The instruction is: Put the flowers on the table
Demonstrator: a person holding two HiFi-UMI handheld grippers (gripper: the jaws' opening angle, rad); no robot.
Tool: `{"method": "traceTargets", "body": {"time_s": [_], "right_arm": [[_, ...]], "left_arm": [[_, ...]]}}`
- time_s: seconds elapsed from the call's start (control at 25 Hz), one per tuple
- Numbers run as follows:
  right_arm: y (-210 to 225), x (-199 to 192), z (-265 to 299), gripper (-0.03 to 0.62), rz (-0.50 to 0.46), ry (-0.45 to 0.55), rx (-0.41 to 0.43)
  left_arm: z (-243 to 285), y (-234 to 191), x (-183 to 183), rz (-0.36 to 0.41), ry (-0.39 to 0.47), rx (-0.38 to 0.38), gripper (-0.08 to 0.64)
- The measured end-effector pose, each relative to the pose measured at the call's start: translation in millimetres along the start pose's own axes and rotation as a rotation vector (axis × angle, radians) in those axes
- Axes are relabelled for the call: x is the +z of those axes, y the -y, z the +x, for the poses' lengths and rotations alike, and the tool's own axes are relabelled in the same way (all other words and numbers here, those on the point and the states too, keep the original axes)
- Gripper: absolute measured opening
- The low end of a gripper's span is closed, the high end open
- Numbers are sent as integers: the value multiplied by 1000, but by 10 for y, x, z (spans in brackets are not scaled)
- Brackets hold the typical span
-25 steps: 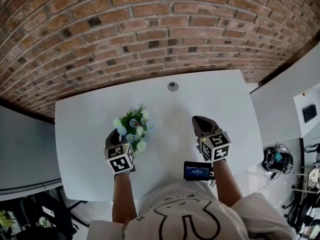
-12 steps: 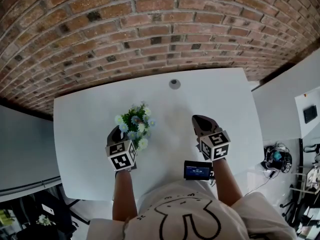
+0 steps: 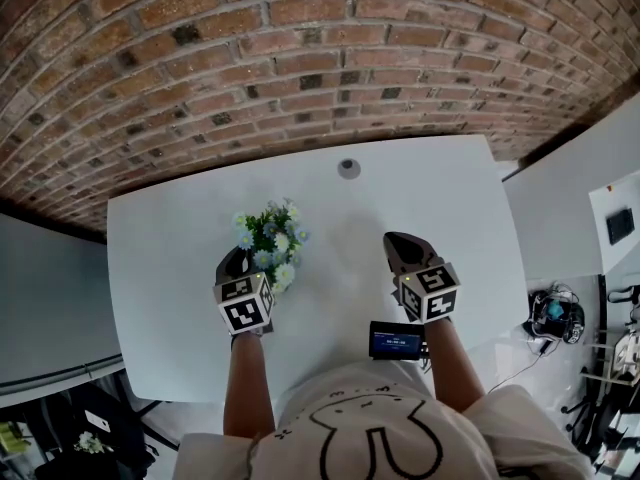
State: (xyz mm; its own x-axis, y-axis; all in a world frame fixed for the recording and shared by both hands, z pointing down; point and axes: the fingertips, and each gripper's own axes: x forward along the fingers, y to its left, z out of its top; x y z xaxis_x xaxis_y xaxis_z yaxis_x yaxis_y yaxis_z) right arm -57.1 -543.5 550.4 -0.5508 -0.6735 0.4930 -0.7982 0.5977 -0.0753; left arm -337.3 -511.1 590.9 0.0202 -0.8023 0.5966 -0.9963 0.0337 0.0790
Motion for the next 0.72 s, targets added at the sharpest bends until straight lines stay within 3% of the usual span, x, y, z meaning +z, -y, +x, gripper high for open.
{"method": "traceTargets", "body": {"time_s": [0.28,0.52,0.72], "right_arm": [[-19,-2,-11,17,0,-1,-4],[-40,43,-47,17,-1,12,-6],[-26,59,-101,17,2,19,-19]], "left_arm": [[19,13,17,-10,-21,-41,67],[-26,-73,30,-106,2,-34,122],[-111,-119,103,-120,32,-31,133]]}}
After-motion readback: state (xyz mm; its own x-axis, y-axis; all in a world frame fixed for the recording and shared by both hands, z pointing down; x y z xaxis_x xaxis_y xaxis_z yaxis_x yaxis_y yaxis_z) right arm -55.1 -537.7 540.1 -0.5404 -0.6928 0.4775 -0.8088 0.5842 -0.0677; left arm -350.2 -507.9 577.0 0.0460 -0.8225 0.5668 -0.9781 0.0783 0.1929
